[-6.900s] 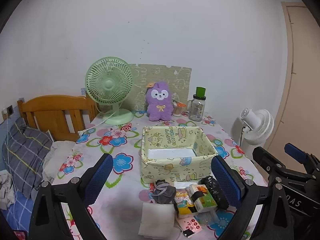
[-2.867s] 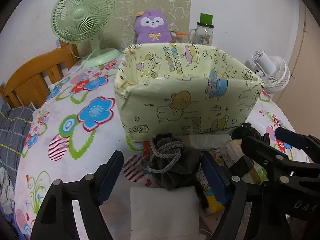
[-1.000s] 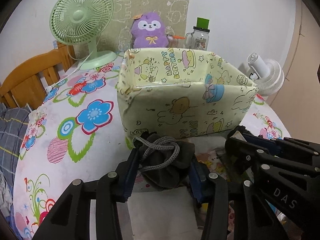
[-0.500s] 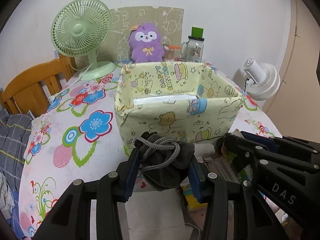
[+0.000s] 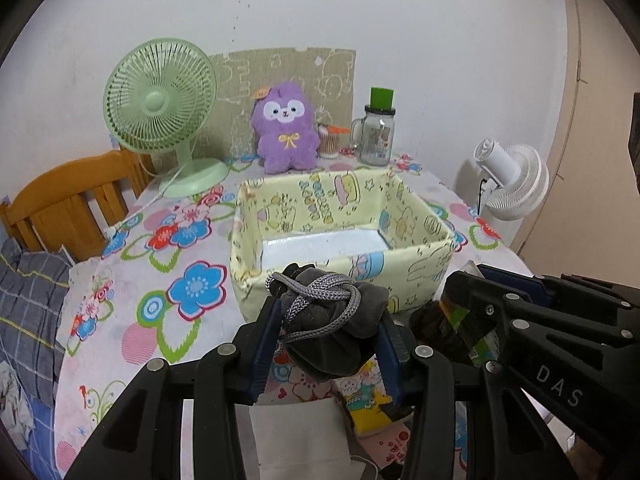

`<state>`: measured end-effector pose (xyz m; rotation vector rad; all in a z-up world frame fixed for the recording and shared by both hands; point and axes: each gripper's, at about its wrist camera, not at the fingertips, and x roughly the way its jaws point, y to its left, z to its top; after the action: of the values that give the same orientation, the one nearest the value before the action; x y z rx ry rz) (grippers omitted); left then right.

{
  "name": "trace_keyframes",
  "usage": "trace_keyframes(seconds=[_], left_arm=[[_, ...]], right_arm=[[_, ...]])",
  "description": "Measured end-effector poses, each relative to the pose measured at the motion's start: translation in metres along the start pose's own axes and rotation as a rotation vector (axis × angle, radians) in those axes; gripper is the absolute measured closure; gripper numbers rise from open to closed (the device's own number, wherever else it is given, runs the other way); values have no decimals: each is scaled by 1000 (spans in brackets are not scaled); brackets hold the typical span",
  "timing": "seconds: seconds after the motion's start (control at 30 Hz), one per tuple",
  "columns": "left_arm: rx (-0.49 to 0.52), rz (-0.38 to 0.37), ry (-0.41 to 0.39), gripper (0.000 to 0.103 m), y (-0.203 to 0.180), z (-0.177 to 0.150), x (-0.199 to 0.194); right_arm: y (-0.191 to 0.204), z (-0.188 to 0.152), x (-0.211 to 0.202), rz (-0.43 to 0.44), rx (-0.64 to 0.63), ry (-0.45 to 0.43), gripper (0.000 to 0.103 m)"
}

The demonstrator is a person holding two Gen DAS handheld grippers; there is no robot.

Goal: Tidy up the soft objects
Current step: 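Lift the grey pouch with the left tool while the right tool carries the tissue pack over the box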

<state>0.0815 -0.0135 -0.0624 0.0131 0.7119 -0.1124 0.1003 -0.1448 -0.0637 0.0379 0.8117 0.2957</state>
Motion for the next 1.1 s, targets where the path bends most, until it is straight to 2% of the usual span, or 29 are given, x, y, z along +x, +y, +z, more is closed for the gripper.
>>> trace_keyframes(seconds=[0.6,1.1], left_arm=[[9,11,-88,57,-3,33,-28],[6,-1,-106,57,3,59,-17]], right_arm=[[1,29,-27,22,-5,-76,82],[0,58,-21,10,-15,-120,82]])
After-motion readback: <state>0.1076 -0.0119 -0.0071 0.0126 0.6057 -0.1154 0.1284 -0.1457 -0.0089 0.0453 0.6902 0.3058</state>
